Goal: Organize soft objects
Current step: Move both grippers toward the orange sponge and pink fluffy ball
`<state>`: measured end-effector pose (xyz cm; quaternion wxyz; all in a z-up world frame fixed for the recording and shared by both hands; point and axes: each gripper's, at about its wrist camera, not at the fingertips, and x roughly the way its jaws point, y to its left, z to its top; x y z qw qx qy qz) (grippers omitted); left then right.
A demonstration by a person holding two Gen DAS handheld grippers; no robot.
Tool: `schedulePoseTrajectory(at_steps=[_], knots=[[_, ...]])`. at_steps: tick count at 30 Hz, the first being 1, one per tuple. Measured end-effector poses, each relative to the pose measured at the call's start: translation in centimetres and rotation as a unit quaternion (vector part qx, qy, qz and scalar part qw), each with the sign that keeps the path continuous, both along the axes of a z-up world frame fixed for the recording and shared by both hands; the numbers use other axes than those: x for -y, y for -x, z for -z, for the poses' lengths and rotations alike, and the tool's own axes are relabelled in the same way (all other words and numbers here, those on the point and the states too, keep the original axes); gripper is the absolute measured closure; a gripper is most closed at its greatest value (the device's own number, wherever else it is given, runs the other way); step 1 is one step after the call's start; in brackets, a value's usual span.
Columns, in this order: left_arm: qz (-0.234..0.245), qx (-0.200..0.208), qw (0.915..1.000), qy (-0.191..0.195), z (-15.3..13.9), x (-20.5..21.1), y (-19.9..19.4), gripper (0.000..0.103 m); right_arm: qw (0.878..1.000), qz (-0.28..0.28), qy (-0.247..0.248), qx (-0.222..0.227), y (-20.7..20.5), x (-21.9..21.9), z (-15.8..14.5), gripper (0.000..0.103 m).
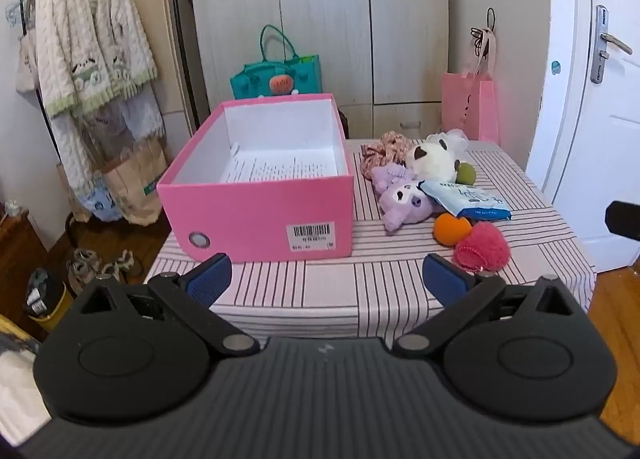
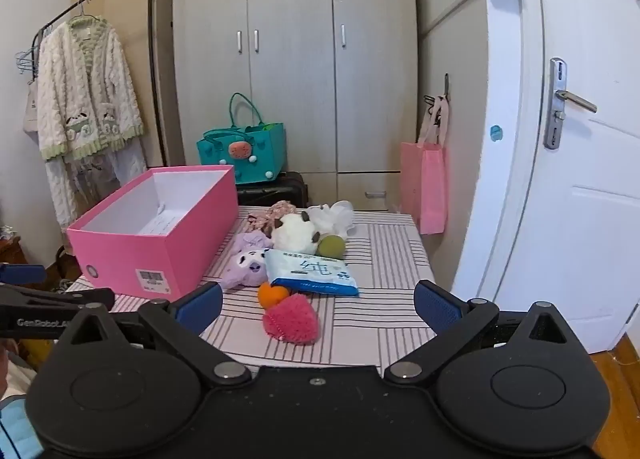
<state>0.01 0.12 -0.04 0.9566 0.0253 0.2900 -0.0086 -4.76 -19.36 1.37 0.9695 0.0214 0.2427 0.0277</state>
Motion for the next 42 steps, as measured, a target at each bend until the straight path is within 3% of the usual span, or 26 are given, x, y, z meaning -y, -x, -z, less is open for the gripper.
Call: schedulePoseTrajectory(at_steps=[11,15,24,42], knots=[[-0.008,-0.018,0.9998,-0.001,1.5,0.3,-1.5,0.0,1.0,-0.009,-0.002,0.003,0.5,-0.2,0.1,0.0],[-0.011,-0.019,0.9998,-0.004,0.7,-0.3,-0.6,0.0,1.0,-0.012,0.011,0.019,1.1,-0.4,-0.2,0.0],[-0.023,0.024,0.9994,0.008,0.0,-0.9,0.5,0.0,1.0,-0.011,0.015,0.022,1.3,-0.7,-0.3,0.0],[-0.034,0.032,0.9986,-0.024,-0.5,-1.0,0.7,0.0,0.999,-0.012,0.021,0.024,1.3,-1.0,-0.1,0.0]])
